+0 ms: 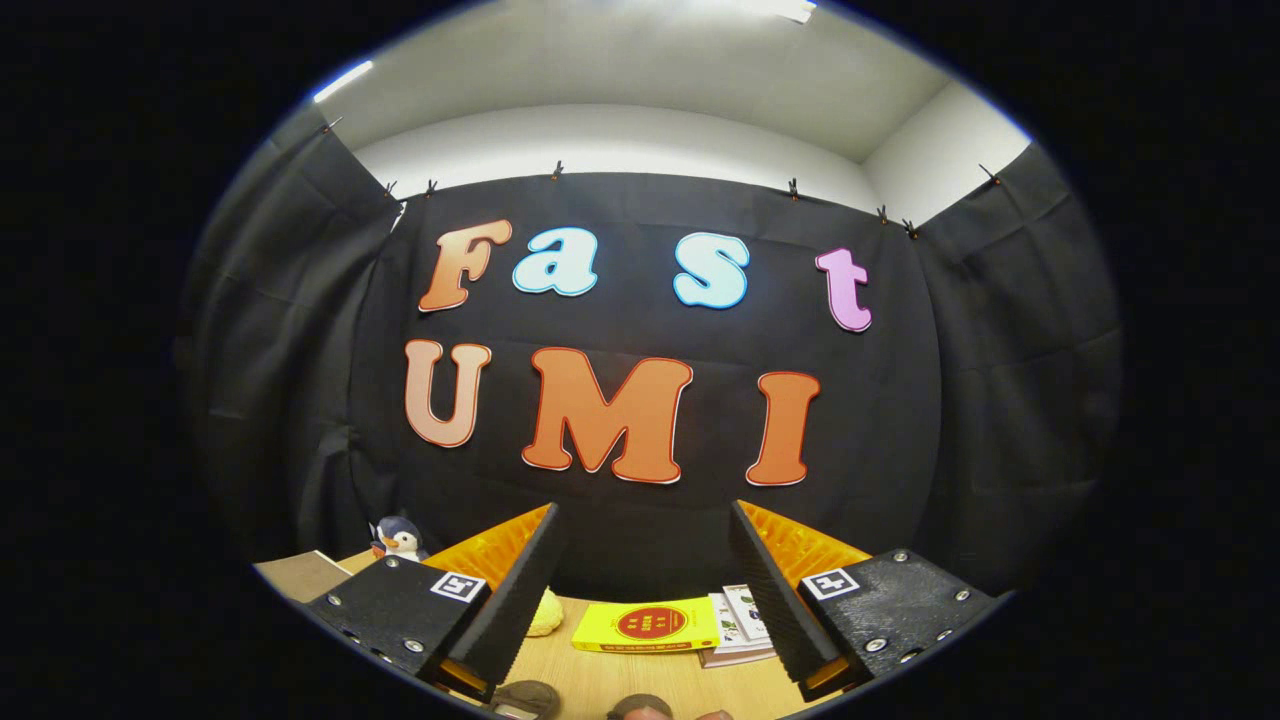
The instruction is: Open the storage box then place both shoes into the box .Put the left shoe in first, then the right shoe, with the right side of both shoes facing outward in a uniform manner.
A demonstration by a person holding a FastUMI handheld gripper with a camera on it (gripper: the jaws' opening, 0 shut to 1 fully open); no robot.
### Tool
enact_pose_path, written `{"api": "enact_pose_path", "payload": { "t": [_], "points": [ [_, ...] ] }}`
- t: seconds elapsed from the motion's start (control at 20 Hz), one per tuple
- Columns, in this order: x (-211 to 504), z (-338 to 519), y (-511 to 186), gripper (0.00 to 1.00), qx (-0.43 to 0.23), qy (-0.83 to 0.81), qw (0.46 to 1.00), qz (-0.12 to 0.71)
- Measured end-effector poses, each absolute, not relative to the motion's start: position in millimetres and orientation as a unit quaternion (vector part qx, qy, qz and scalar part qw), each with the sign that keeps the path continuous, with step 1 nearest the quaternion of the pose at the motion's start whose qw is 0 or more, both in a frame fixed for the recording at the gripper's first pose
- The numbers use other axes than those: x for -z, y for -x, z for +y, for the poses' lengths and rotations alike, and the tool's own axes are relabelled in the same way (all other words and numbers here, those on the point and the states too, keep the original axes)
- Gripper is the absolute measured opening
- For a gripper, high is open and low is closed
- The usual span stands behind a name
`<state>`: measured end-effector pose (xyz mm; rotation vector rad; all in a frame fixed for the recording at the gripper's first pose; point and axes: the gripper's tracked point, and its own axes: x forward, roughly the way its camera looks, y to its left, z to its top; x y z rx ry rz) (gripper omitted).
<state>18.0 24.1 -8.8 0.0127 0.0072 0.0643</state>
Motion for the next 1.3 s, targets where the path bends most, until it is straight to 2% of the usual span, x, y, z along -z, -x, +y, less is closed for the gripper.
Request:
{"api": "enact_pose_path", "payload": {
  "t": [0.6,0.75,1.1,1.3],
  "points": [
    [48.1,84.9,-6.7,0.99,-0.102,-0.007,0.994,0.032],
    [63.9,122.0,8.5,0.99,-0.158,-0.051,0.984,0.062],
    [137.4,205.3,46.6,0.99,-0.282,-0.173,0.925,0.188],
    [193.1,244.0,73.1,0.98,-0.310,-0.257,0.870,0.285]
  ]
}}
